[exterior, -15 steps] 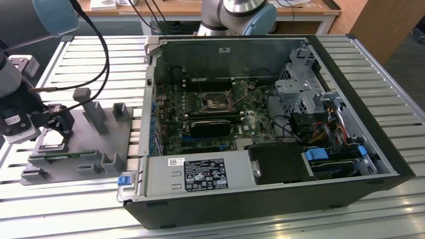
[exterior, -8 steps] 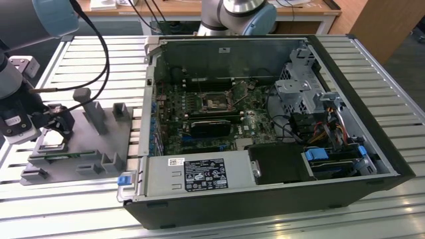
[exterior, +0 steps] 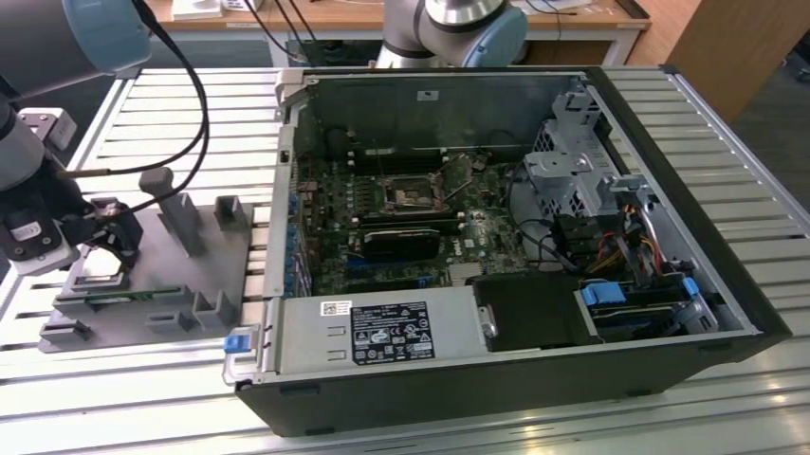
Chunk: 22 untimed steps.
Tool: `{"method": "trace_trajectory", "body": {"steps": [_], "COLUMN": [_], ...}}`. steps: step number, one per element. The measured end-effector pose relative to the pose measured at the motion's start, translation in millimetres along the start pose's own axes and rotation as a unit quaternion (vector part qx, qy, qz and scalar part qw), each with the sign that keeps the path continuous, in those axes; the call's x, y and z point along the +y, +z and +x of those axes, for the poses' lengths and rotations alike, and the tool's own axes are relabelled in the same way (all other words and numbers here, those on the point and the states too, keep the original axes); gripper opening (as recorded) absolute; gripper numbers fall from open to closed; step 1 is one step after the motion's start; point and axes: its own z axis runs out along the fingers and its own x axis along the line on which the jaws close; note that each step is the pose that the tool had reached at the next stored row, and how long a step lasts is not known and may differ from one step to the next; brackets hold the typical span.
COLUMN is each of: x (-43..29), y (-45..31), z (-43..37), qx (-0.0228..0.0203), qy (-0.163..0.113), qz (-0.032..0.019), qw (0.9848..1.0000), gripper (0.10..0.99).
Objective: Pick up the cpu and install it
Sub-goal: 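Pick up the cpu and move it towards the insertion slot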
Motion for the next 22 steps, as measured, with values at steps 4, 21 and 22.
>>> {"method": "trace_trajectory", "body": {"steps": [4, 21, 22], "x": [0.0, 1.3, 1.4], "y": [1.0, 5.7, 6.2], "z": [0.2, 2.6, 2.6], "qx": [-0.0001, 0.0, 0.0], "qy": [0.0, 0.0, 0.0], "qz": [0.0, -0.0008, -0.0009], "qw": [1.0, 1.0, 1.0], "gripper": [0.776, 0.694, 0.694]}}
